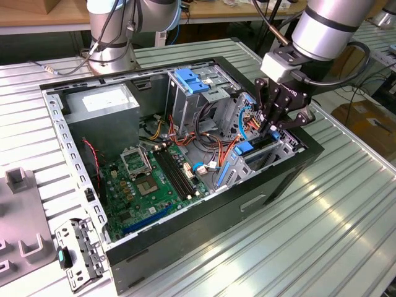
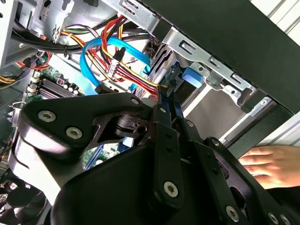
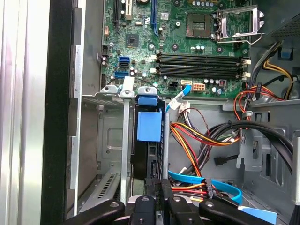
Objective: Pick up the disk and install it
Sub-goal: 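Insert the first disk wire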
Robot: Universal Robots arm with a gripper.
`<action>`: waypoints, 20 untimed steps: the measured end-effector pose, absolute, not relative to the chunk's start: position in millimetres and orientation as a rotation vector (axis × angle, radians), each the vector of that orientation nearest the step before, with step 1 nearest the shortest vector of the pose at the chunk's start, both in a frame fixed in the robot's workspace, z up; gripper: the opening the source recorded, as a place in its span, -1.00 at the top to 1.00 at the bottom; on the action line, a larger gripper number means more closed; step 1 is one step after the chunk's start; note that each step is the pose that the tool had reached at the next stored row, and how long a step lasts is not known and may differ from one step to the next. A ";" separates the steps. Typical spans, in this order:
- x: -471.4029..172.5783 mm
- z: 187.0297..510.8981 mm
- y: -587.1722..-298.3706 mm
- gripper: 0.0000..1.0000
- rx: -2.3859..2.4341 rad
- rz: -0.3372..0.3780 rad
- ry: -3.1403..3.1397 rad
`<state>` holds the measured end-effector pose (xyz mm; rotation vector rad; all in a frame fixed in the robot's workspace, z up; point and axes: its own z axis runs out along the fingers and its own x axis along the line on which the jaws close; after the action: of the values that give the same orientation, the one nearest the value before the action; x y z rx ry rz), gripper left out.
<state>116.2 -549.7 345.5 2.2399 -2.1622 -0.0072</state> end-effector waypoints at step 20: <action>115.1 345.1 -552.8 0.67 2.243 -0.014 -2.166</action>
<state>115.1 -552.8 345.1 2.2427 -2.1656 -0.0139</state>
